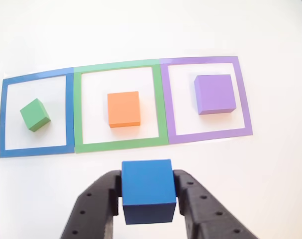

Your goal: Tower of hanoi

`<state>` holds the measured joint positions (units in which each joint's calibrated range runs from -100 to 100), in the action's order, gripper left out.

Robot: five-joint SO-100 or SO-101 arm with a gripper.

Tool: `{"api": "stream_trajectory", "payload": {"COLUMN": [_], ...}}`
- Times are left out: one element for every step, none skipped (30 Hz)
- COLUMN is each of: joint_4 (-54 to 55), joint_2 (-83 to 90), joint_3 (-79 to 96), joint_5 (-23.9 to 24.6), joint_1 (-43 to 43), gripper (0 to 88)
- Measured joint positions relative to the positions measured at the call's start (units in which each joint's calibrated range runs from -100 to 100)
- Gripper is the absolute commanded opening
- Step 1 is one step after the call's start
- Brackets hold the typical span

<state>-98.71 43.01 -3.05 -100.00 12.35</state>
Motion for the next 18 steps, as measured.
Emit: {"api": "stream_trajectory", "payload": {"joint_4": [0.0, 0.0, 0.0, 0.0, 0.08, 0.73, 1.53, 2.58, 4.11, 6.13, 8.46, 11.21, 14.67, 18.7, 23.22, 28.38, 33.7, 39.26], "joint_2": [0.68, 1.27, 1.86, 2.45, 2.87, 3.46, 4.05, 4.73, 5.15, 5.49, 5.66, 5.66, 5.66, 5.4, 5.07, 4.31, 3.29, 1.86], "joint_3": [0.44, 1.06, 2.12, 3.28, 4.34, 5.84, 7.53, 9.38, 11.51, 14.25, 17.0, 20.1, 23.37, 26.83, 30.54, 34.44, 38.16, 41.79], "joint_5": [0.0, 0.0, 0.0, 0.0, 0.0, 0.0, 0.0, 0.0, 0.0, 0.0, 0.0, 0.0, 0.0, 0.0, 0.0, 0.0, 0.0, 0.0], "joint_1": [1.29, 2.57, 3.98, 5.73, 7.37, 9.13, 10.3, 11.23, 12.17, 12.76, 13.11, 13.34, 13.34, 13.34, 13.22, 13.22, 13.34, 13.69], "gripper": [3.2, 3.2, 3.2, 3.2, 3.2, 3.2, 3.2, 3.2, 3.2, 3.2, 3.2, 3.2, 3.2, 3.2, 3.2, 3.1, 3.1, 3.1]}}
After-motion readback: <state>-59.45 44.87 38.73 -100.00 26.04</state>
